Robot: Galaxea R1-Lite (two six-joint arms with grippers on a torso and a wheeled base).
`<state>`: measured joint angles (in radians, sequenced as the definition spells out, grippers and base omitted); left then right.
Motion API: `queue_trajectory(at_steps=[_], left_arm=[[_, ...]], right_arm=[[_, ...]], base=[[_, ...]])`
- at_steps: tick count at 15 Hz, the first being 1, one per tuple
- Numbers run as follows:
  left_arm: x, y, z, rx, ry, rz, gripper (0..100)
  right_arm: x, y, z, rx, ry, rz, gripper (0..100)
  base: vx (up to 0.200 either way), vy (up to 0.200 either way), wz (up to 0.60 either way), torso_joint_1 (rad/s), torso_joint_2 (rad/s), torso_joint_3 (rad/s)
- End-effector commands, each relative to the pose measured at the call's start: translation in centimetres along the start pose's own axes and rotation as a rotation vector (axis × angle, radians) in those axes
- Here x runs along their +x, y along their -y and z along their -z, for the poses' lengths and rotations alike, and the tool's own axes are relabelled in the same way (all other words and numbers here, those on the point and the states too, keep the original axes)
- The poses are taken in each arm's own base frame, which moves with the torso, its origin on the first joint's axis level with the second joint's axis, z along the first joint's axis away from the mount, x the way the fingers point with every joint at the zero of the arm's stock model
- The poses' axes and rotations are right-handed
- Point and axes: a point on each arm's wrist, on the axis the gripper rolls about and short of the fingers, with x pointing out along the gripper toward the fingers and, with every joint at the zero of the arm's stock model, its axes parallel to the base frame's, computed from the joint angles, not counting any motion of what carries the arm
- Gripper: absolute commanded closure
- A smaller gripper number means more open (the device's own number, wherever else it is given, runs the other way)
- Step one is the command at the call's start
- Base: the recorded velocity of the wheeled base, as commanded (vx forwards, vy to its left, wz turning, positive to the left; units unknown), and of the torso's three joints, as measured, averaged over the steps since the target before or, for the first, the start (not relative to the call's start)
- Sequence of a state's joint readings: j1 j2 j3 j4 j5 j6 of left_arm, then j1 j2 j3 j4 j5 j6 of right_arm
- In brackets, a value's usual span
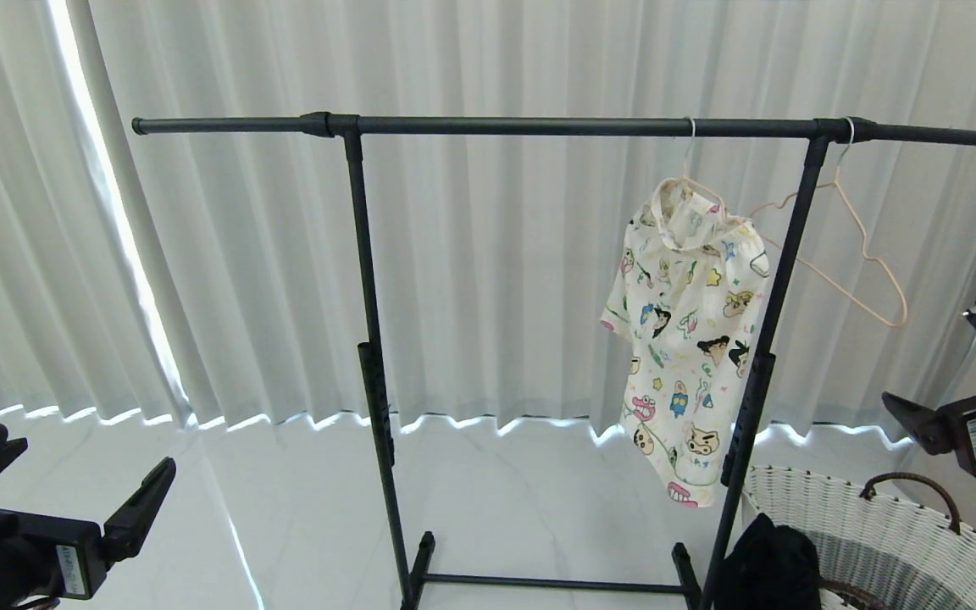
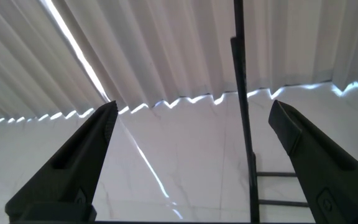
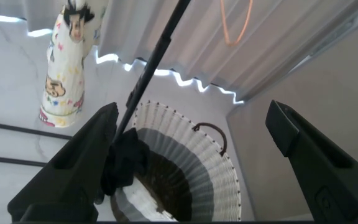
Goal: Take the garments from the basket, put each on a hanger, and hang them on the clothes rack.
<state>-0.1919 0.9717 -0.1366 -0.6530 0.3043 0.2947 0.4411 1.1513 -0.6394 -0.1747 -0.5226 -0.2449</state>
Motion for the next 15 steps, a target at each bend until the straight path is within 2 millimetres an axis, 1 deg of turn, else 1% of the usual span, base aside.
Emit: queue_trajectory(at_steps=[1,2,5,9,15], left_arm=[[0.4,0.2,0.3,0.008,-0.025,0.008,0],[0.9,0.3,0.4,0.014,-0.052,0.007,0],[1.4,0.4,1.0,0.025,-0.104,0.004,0],[1.2,0.5,1.8,0.029,-0.128,0.003,0],[1.0,0.4,1.8,0.037,-0.121,0.004,0]], right_arm=[[-0.3,0.2,0.0,0.003,0.009,0.002,0],[-0.3,0.2,0.0,-0.009,0.009,0.002,0],[-0.2,0.3,0.1,-0.007,0.005,0.011,0],[0.1,0.4,0.9,-0.025,-0.03,0.029,0],[0.2,0.3,1.7,-0.035,-0.056,0.028,0]], base=[[0.0,0.0,0.0,-0.168,0.47,0.295],[0.0,0.0,0.0,-0.115,0.3,0.188],[0.0,0.0,0.0,-0.041,0.12,0.075],[0.0,0.0,0.0,0.0,0.0,0.0],[0.0,0.0,0.0,0.0,0.0,0.0]])
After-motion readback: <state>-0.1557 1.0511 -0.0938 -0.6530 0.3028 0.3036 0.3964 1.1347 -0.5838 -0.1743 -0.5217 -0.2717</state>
